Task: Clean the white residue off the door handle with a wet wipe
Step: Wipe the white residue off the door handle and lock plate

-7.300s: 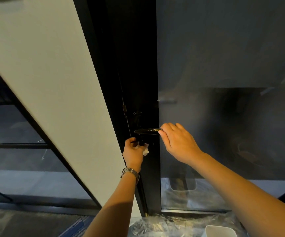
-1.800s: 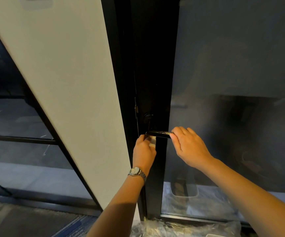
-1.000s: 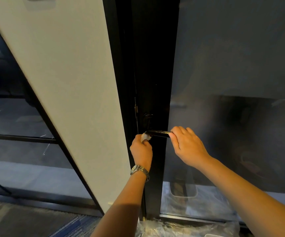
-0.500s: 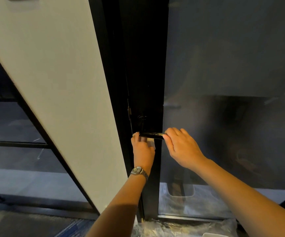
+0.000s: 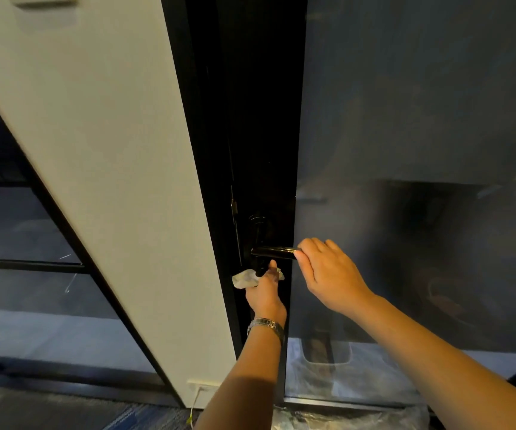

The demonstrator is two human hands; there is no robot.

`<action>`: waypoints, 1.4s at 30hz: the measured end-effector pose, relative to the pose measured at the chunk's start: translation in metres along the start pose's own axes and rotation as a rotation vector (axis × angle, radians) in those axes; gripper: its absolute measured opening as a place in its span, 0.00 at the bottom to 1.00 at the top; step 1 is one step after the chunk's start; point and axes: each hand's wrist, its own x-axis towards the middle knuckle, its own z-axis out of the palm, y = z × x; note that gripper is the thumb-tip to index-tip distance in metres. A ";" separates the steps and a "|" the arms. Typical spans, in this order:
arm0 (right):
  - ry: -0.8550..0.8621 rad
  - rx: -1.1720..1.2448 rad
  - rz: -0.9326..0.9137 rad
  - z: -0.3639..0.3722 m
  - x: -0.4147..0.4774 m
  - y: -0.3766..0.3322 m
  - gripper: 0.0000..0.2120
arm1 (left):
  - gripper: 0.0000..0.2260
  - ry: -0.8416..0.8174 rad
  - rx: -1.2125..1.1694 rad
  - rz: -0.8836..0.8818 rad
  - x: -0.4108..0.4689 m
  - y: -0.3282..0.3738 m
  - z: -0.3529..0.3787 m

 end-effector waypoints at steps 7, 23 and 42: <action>-0.015 0.002 0.012 0.000 0.000 0.000 0.15 | 0.07 -0.254 -0.349 -0.173 -0.012 0.005 0.011; 0.012 -0.009 -0.052 -0.001 0.000 0.003 0.14 | 0.09 -0.136 1.024 0.922 -0.022 0.026 -0.015; -0.012 -0.021 -0.021 -0.001 0.001 0.002 0.15 | 0.14 -0.155 1.291 1.083 0.021 0.051 -0.024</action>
